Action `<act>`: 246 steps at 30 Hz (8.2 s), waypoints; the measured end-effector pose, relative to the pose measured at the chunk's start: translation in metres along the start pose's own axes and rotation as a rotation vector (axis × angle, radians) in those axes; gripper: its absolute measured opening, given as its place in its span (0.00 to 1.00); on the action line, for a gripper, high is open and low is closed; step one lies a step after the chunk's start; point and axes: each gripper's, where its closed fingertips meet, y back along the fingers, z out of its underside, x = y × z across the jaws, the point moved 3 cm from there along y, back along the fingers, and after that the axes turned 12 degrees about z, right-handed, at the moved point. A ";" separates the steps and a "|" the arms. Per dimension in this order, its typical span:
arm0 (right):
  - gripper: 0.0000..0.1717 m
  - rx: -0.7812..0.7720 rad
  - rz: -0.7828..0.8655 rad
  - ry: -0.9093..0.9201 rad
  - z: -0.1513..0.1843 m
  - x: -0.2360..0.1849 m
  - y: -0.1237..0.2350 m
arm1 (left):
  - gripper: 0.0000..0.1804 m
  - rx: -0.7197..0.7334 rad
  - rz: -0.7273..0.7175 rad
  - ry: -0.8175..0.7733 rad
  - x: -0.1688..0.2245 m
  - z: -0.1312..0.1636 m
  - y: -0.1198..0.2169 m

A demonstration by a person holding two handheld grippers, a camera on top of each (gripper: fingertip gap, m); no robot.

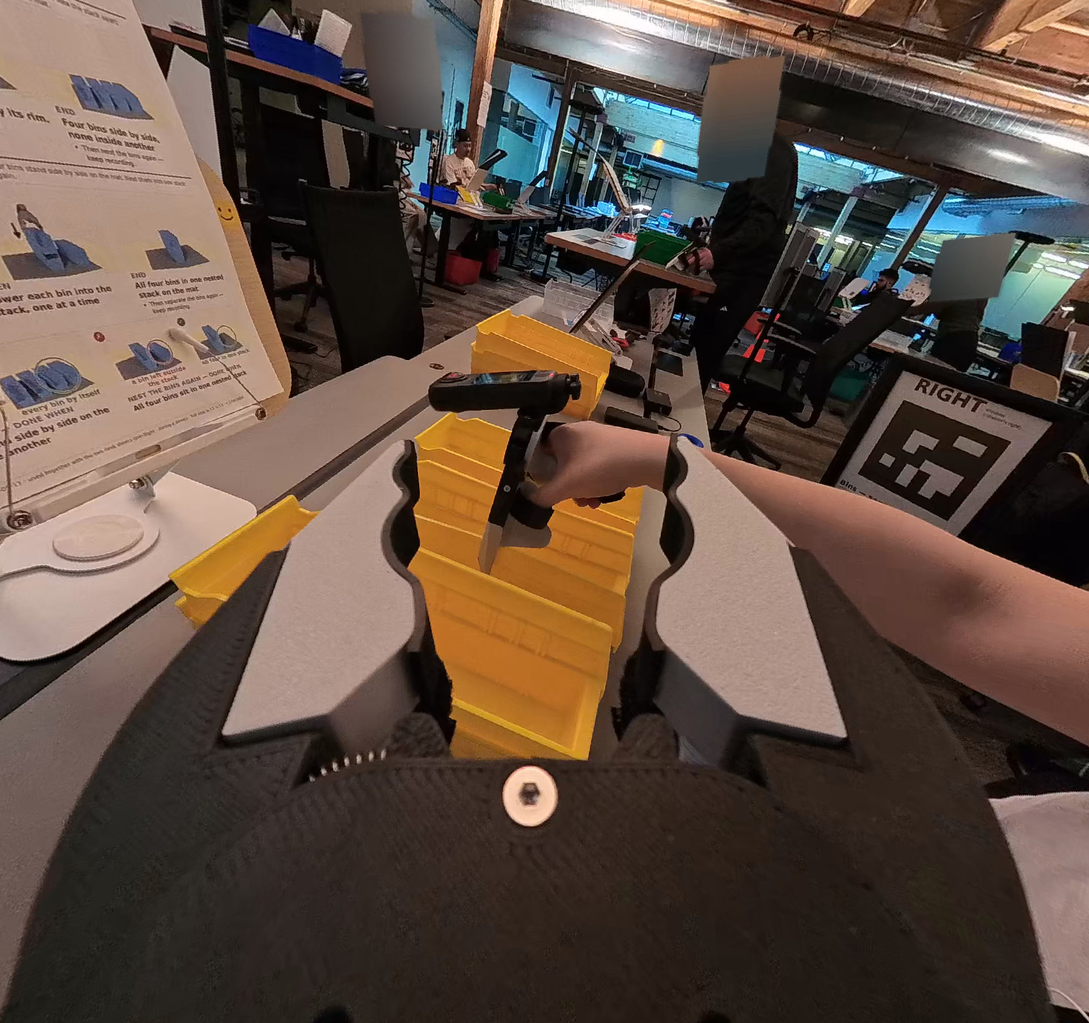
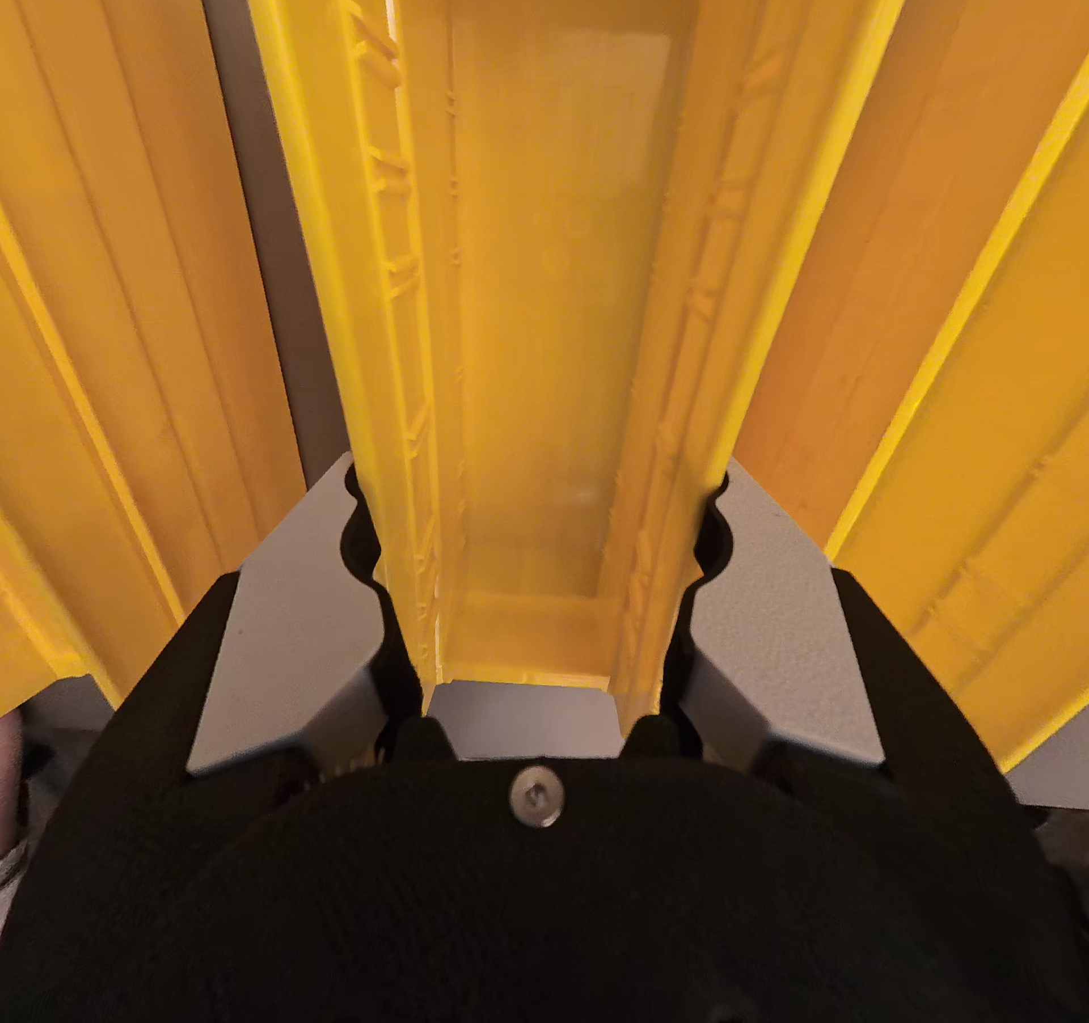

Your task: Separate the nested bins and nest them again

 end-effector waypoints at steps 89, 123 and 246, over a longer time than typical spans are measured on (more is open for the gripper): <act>0.79 0.717 0.138 0.141 -0.035 -0.043 0.193 | 0.43 0.100 -0.039 0.046 -0.005 -0.015 0.034; 0.70 0.080 0.081 -0.108 0.020 0.122 -0.022 | 0.43 0.040 -0.056 0.083 -0.022 -0.003 0.021; 0.73 0.371 0.019 -0.083 -0.029 -0.144 0.106 | 0.43 0.082 -0.073 0.090 -0.011 -0.012 0.047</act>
